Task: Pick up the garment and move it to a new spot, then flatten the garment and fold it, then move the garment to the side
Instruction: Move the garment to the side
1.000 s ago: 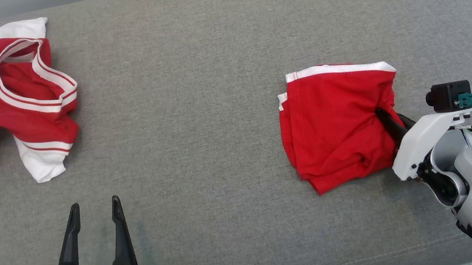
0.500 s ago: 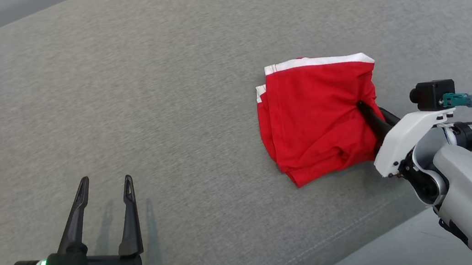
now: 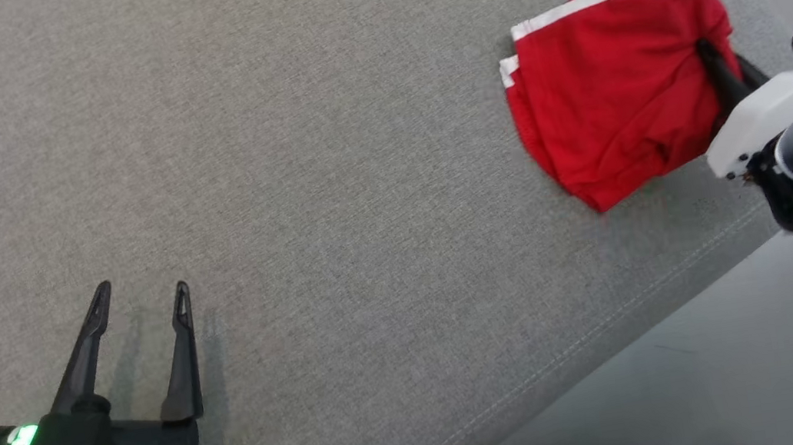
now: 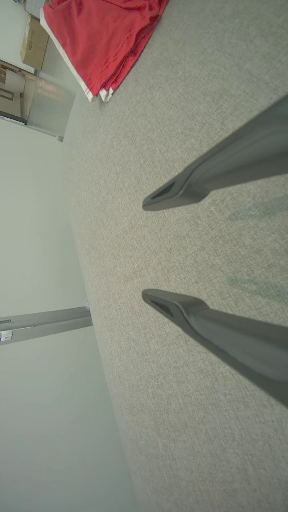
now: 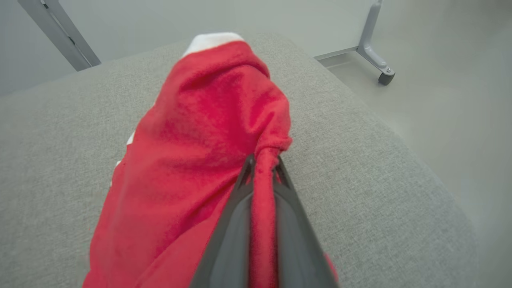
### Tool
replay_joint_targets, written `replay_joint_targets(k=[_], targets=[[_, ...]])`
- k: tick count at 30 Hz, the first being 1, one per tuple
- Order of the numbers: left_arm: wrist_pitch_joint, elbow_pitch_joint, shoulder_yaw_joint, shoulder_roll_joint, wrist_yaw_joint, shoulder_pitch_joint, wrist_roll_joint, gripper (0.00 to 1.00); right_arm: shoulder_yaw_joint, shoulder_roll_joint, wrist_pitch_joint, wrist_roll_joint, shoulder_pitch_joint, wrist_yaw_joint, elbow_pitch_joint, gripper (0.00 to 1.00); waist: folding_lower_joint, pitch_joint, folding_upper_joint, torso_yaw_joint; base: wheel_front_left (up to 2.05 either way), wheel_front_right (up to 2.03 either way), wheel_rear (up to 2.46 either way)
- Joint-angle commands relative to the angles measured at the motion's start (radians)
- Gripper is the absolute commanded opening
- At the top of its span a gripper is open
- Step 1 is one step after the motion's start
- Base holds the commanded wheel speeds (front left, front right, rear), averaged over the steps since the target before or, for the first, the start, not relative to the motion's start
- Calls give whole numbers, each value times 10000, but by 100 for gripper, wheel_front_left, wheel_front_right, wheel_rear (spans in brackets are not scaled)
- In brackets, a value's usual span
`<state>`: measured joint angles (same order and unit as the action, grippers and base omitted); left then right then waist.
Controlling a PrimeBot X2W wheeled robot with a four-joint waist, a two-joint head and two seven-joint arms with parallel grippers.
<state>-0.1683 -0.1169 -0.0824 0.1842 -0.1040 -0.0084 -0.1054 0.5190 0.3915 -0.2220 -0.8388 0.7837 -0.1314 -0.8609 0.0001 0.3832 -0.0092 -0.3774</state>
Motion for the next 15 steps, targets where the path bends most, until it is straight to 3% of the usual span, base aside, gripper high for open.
replay_joint_targets(k=[1,15], targets=[[64,-182,100,182,57,78,77,100,-66,187,-115,64,411,14,-212,0,-1,526,92,586,0,0,0],[598,-2037,1102,989,402,1352,-165,100,-987,1550,-446,601,3135,14,-2454,0,-1,1723,92,2025,0,0,0]])
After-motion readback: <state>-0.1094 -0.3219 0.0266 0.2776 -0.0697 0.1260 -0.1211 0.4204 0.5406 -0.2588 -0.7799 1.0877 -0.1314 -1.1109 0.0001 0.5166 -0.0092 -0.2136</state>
